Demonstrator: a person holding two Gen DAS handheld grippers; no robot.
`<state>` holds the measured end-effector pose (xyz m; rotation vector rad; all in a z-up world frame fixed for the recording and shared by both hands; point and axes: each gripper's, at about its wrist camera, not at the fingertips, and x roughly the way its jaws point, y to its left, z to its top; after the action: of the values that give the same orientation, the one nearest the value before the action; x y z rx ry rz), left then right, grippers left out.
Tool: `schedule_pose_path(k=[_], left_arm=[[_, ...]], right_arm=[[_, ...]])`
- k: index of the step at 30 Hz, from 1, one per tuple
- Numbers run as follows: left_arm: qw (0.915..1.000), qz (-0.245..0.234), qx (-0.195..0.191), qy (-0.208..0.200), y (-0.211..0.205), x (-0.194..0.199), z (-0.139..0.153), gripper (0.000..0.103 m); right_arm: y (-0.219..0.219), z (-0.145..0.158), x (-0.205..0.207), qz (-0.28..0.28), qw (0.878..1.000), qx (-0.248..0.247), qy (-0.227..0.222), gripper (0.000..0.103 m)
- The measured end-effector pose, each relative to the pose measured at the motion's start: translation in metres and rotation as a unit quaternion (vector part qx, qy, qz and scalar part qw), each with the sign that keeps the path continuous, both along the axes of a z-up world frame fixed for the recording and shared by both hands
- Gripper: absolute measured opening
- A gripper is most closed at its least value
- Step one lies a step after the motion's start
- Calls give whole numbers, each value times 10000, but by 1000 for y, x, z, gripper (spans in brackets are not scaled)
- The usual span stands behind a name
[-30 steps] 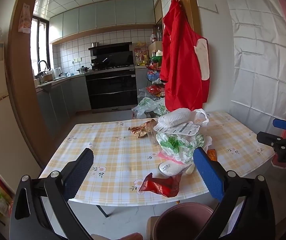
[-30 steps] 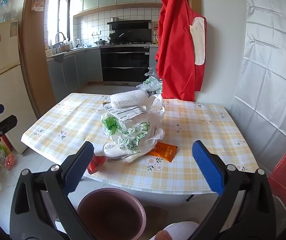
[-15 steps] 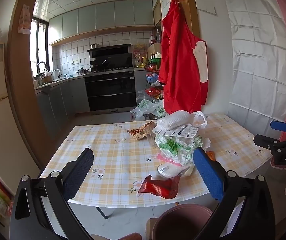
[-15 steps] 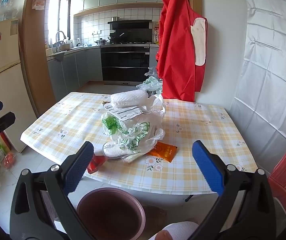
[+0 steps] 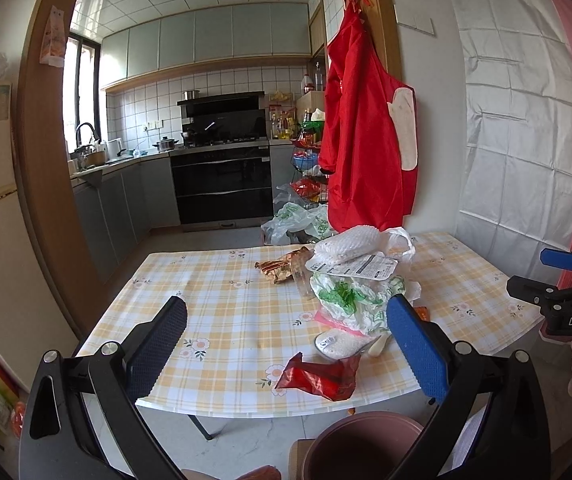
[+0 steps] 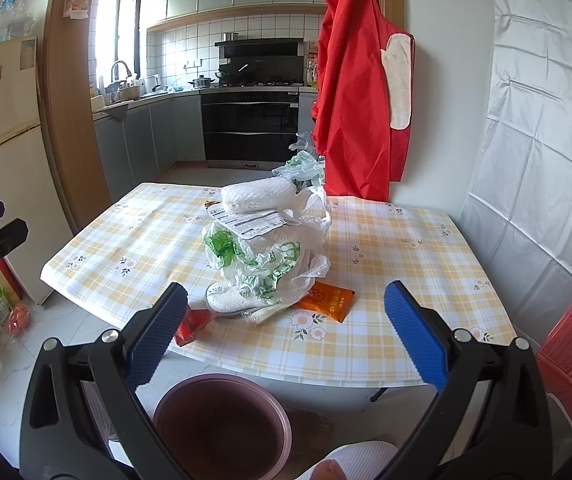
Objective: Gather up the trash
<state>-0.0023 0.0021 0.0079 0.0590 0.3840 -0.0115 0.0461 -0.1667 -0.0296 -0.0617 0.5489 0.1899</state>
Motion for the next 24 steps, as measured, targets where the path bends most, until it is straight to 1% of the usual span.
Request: schedule_pose_path(k=[24], left_arm=[[10000,-43,-43,38,0,-1,-4,98]], right_arm=[[2,-7,-2,-16,10000,-29,45,97]])
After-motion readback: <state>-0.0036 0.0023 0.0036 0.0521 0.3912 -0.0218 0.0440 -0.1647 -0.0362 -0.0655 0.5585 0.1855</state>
